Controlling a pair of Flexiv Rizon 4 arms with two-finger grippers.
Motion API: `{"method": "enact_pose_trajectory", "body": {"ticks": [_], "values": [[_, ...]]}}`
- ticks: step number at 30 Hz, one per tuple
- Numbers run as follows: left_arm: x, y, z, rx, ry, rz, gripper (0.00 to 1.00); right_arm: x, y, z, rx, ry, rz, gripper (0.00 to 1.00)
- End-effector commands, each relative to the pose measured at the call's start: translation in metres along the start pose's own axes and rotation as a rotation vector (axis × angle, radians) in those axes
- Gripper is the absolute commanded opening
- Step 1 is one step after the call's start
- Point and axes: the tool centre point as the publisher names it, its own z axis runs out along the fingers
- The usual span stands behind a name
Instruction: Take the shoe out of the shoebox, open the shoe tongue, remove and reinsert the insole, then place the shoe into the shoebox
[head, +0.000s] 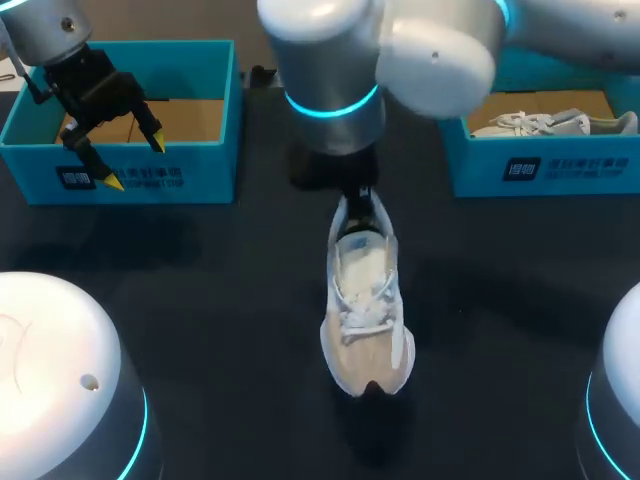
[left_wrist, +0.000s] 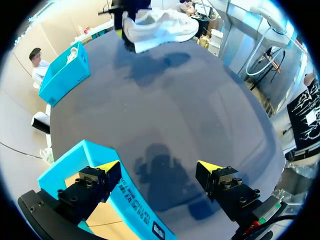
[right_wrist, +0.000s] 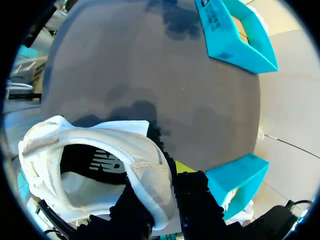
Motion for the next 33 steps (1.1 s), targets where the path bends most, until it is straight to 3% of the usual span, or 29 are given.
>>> {"method": "enact_pose_trajectory", "body": {"ticks": [1, 8, 10, 16, 21, 30, 33], "values": [[0.000, 0.000, 0.000, -0.002, 0.001, 0.001, 1.00, 0.001, -0.005, -0.032, -0.004, -0.003, -0.001, 0.00], [0.000, 0.000, 0.000, -0.002, 0.001, 0.001, 1.00, 0.001, -0.005, -0.032, -0.004, -0.003, -0.001, 0.00], [0.000, 0.000, 0.000, -0.002, 0.001, 0.001, 1.00, -0.005, -0.017, -0.039, -0.001, -0.012, 0.029, 0.00], [0.000, 0.000, 0.000, -0.002, 0.001, 0.001, 1.00, -0.043, -0.073, -0.079, 0.021, -0.091, 0.071, 0.00], [0.000, 0.000, 0.000, -0.002, 0.001, 0.001, 1.00, -0.082, -0.111, -0.088, 0.048, -0.103, 0.074, 0.00], [0.000, 0.000, 0.000, -0.002, 0.001, 0.001, 1.00, -0.152, -0.158, -0.090, 0.037, -0.132, 0.067, 0.00], [0.000, 0.000, 0.000, -0.002, 0.001, 0.001, 1.00, -0.157, -0.164, -0.091, 0.013, -0.152, 0.101, 0.00]]}}
